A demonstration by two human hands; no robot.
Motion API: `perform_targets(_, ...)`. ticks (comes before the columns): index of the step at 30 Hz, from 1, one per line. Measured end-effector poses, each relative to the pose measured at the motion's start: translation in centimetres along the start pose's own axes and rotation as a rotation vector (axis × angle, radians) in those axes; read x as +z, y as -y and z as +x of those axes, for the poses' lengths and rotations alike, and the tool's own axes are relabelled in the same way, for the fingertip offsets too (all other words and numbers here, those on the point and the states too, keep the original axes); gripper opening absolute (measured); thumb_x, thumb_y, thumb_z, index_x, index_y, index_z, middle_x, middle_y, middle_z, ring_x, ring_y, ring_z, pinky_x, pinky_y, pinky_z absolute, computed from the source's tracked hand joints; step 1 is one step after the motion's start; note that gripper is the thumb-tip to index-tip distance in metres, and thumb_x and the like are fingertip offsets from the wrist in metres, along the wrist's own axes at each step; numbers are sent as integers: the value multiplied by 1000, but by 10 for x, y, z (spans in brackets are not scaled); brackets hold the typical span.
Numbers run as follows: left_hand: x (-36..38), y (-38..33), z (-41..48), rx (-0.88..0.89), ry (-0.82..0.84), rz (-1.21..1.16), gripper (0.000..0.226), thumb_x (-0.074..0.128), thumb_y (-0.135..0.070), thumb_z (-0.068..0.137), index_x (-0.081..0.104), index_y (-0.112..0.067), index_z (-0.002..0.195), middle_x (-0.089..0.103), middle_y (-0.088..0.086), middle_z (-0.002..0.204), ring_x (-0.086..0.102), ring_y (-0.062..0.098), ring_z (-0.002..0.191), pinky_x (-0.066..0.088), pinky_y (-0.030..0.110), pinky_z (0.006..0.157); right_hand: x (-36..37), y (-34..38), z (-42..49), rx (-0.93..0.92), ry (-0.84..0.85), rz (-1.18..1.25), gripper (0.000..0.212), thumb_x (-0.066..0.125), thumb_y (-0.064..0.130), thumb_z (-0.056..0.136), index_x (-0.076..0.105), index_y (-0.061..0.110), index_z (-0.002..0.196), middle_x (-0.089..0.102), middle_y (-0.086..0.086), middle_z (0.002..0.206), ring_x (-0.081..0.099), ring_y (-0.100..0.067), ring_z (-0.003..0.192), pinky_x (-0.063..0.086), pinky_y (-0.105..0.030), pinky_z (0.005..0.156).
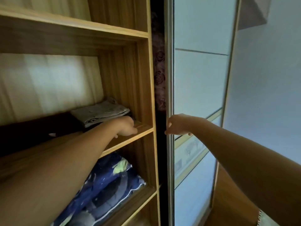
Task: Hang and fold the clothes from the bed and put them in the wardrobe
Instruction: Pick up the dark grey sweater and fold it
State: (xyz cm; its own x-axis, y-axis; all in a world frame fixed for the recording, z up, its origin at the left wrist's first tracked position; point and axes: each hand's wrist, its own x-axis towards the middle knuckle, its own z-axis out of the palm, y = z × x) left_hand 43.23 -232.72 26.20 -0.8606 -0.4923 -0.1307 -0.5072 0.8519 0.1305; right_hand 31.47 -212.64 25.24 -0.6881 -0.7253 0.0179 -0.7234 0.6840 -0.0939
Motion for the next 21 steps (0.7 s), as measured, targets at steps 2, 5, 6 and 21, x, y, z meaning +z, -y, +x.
perform_targets(2,10,-34,2,102,27,1,48,49,-43,98,52,-16,138,53,6,132,59,24,106,58,39,88,1,-30,-24,94,-12,-2,44,59,48,94,64,14,122,59,-3,108,55,-16,79,38,-23,48)
perform_targets(5,26,-88,7,229,57,-10,49,50,-43,99,50,-13,139,57,7,117,62,25,98,58,38,87,5,-75,-58,224,-9,-25,42,61,47,94,65,12,116,62,-5,110,56,-20,85,39,-25,56)
perform_targets(6,33,-107,9,267,64,-17,49,51,-42,99,50,-14,139,59,6,116,63,26,99,59,40,87,7,-90,-71,273,0,-41,41,60,47,93,65,12,114,62,-4,110,54,-19,85,37,-24,54)
perform_targets(21,111,-339,93,692,91,115,40,54,-35,96,58,-10,128,63,11,117,62,22,82,53,29,65,40,-289,-157,803,64,64,46,62,43,97,61,12,130,61,-8,131,59,-27,116,43,-27,63)
